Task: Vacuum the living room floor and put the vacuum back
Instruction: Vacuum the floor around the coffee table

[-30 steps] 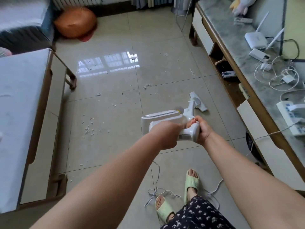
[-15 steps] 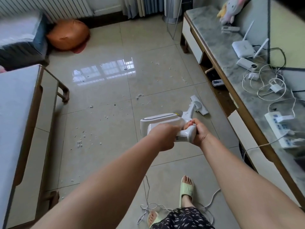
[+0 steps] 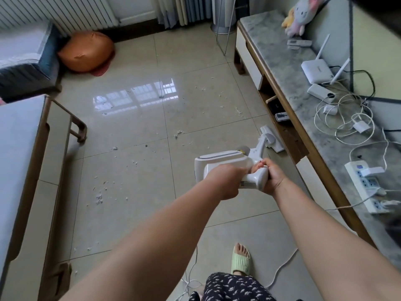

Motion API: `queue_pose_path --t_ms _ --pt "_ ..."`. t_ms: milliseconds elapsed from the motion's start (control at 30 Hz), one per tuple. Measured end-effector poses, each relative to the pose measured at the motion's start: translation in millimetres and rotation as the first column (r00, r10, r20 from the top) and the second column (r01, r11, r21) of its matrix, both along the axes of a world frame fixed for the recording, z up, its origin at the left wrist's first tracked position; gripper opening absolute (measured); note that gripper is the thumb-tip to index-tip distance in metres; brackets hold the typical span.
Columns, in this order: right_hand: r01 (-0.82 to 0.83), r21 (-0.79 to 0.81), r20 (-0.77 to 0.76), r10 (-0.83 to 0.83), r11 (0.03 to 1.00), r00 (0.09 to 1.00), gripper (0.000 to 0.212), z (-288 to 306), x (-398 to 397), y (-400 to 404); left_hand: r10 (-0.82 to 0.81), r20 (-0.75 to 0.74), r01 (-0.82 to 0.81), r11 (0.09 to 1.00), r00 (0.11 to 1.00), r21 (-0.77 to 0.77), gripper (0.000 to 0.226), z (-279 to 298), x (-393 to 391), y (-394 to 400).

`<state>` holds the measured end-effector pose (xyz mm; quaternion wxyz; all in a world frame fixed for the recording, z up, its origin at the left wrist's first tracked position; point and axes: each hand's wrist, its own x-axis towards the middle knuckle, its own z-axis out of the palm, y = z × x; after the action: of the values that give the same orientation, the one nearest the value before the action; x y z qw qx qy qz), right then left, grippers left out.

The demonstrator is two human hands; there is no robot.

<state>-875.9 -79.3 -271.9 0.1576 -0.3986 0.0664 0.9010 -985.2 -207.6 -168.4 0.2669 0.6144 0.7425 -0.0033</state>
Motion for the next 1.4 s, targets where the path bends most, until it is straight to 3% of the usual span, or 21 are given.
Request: queue_pose_path --t_ms 300,533,633,733,933,1000,1100,1167,1300,1400 --pt "-0.034 0.023 0.003 0.034 0.999 0.999 0.064 10.2 -23.0 4.2 0.036 -0.028 -0.036 0.999 0.999 -0.011 0.048 10.3 -17.8 2.3" --pt "-0.113 0.027 -0.006 0.113 0.993 0.994 0.061 23.0 -44.7 -53.6 0.082 -0.040 -0.082 0.997 0.996 -0.006 0.040 23.6 -30.4 -62.9" --pt "-0.172 0.043 0.027 0.171 0.984 0.985 0.050 30.5 -54.3 -88.6 0.147 -0.047 -0.149 0.988 0.988 -0.029 0.035 26.7 -34.6 -97.5" --pt "-0.211 0.061 0.143 0.201 0.976 0.969 0.022 40.8 -67.8 -129.9 0.246 -0.057 -0.251 0.960 0.968 -0.124 0.024 31.4 -39.3 -136.3" --pt "-0.298 0.014 0.161 0.292 0.954 0.943 0.017 54.6 -82.7 -209.0 0.301 -0.077 -0.305 0.950 0.951 -0.058 0.031 36.3 -39.9 -225.3" --pt "-0.326 0.006 0.151 0.322 0.945 0.935 0.019 61.4 -84.9 -226.0 0.322 -0.069 -0.326 0.944 0.944 -0.055 0.034 40.3 -39.0 -241.6" --pt "-0.387 0.009 0.148 0.381 0.922 0.913 0.040 66.8 -86.6 -258.3 0.371 -0.036 -0.370 0.929 0.928 0.009 0.040 52.7 -28.5 -279.4" --pt "-0.438 0.005 0.138 0.433 0.899 0.891 0.039 71.5 -91.0 -284.0 0.393 -0.030 -0.392 0.919 0.919 0.049 0.044 62.0 -22.3 -309.2" --pt "-0.570 -0.010 0.110 0.567 0.822 0.816 0.032 73.2 -111.3 -345.2 0.523 -0.031 -0.521 0.852 0.852 0.051 0.044 62.5 -18.0 -372.5" --pt "-0.675 0.006 0.121 0.669 0.738 0.733 0.034 72.6 -122.1 -394.8 0.670 -0.037 -0.671 0.741 0.741 -0.018 0.037 49.9 -10.0 -422.7"
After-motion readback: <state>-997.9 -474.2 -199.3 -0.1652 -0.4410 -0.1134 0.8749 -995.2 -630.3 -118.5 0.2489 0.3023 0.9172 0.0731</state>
